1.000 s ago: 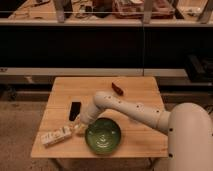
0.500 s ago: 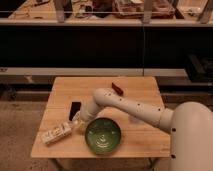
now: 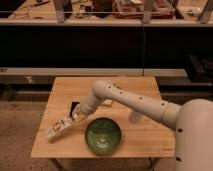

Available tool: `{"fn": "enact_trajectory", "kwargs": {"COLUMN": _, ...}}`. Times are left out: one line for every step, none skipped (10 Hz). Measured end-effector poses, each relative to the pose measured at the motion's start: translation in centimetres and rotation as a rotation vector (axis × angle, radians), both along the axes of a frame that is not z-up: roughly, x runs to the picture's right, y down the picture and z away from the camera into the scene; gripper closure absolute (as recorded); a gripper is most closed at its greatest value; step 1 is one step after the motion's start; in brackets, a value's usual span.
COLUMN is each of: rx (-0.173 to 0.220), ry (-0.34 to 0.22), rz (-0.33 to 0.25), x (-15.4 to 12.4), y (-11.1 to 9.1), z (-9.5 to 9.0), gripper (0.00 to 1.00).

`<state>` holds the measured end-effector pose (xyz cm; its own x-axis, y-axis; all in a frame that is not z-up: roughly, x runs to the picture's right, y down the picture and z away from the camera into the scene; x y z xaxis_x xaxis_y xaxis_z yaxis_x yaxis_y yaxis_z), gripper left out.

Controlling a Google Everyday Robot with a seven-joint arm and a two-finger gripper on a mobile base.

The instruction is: Stand the bottle upright

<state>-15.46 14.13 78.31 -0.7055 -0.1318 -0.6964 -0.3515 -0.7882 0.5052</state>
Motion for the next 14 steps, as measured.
{"fn": "enact_trajectory", "kwargs": {"rx": 0.009, "ry": 0.002, "rz": -0.015, "x": 0.1, "y": -0.4, "z": -0.6, "gripper": 0.98}}
{"fn": "enact_trajectory", "kwargs": {"rx": 0.017, "ry": 0.006, "rz": -0.026, "x": 0.3, "y": -0.7, "z": -1.0, "gripper": 0.98}}
{"fn": "enact_trajectory", "kwargs": {"rx": 0.025, "ry": 0.011, "rz": -0.035, "x": 0.5, "y": -1.1, "z": -1.4, "gripper": 0.98}}
{"fn": "enact_trajectory", "kwargs": {"rx": 0.036, "ry": 0.021, "rz": -0.048, "x": 0.8, "y": -1.7, "z": -1.9, "gripper": 0.98}}
{"fn": "enact_trajectory", "kwargs": {"rx": 0.047, "ry": 0.030, "rz": -0.059, "x": 1.2, "y": -2.3, "z": -2.5, "gripper": 0.98}}
{"fn": "enact_trajectory", "kwargs": {"rx": 0.053, "ry": 0.036, "rz": -0.067, "x": 1.5, "y": -2.7, "z": -2.9, "gripper": 0.98}}
{"fn": "enact_trajectory", "kwargs": {"rx": 0.062, "ry": 0.043, "rz": -0.081, "x": 1.8, "y": -3.0, "z": -3.3, "gripper": 0.98}}
{"fn": "enact_trajectory", "kwargs": {"rx": 0.074, "ry": 0.055, "rz": -0.102, "x": 2.3, "y": -3.4, "z": -3.7, "gripper": 0.98}}
{"fn": "enact_trajectory", "kwargs": {"rx": 0.084, "ry": 0.066, "rz": -0.118, "x": 2.6, "y": -3.6, "z": -3.9, "gripper": 0.98}}
{"fn": "enact_trajectory", "kwargs": {"rx": 0.101, "ry": 0.081, "rz": -0.139, "x": 3.1, "y": -4.1, "z": -4.2, "gripper": 0.98}}
{"fn": "enact_trajectory", "kwargs": {"rx": 0.123, "ry": 0.097, "rz": -0.161, "x": 3.5, "y": -4.8, "z": -4.5, "gripper": 0.98}}
{"fn": "enact_trajectory", "kwargs": {"rx": 0.137, "ry": 0.106, "rz": -0.173, "x": 3.7, "y": -5.3, "z": -4.8, "gripper": 0.98}}
{"fn": "enact_trajectory", "kwargs": {"rx": 0.153, "ry": 0.113, "rz": -0.187, "x": 3.8, "y": -5.7, "z": -5.0, "gripper": 0.98}}
{"fn": "enact_trajectory", "kwargs": {"rx": 0.171, "ry": 0.119, "rz": -0.206, "x": 3.7, "y": -6.1, "z": -5.5, "gripper": 0.98}}
